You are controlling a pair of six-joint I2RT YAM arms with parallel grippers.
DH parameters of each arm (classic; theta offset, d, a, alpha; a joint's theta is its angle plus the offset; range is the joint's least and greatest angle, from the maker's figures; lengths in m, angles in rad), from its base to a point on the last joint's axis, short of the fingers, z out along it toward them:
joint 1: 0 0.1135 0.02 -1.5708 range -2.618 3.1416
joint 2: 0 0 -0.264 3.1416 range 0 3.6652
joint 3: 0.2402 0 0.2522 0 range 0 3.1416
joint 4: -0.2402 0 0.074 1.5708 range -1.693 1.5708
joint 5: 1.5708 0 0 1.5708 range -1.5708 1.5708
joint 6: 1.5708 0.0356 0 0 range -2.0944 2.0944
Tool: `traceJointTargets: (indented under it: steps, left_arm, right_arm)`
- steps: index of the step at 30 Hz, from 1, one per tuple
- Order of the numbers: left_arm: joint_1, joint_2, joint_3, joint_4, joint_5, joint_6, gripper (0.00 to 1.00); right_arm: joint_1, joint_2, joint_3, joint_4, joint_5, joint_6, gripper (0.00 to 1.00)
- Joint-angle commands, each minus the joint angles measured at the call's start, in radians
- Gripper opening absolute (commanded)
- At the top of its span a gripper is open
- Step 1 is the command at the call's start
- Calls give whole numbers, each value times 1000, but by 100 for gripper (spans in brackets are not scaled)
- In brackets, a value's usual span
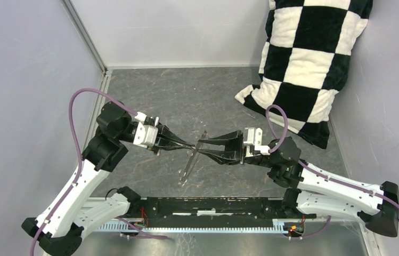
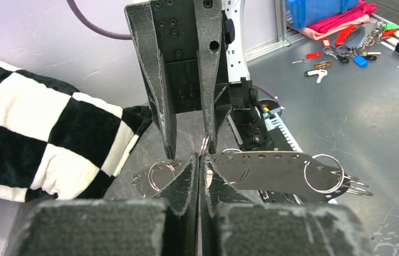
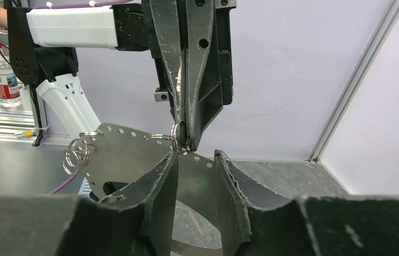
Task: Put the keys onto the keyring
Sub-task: Adjust the keyring.
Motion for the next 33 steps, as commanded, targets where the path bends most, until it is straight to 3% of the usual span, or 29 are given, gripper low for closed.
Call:
traceJointTargets:
  steps: [1, 13, 29, 33]
  left_arm:
    - [-5, -9, 0, 26, 1, -25, 2]
    - [-5, -15, -3, 26, -3, -29, 2]
    - [-5, -16, -14, 2, -11, -1, 2]
    - [-4, -18, -20, 2, -11, 2, 2]
  right_arm:
    - [5, 25, 38, 28, -37, 3, 39]
    - [6, -3, 13, 0, -15, -15, 39]
    - [6, 17, 33, 48, -3, 5, 32]
    - [6, 18, 35, 49, 0, 7, 25]
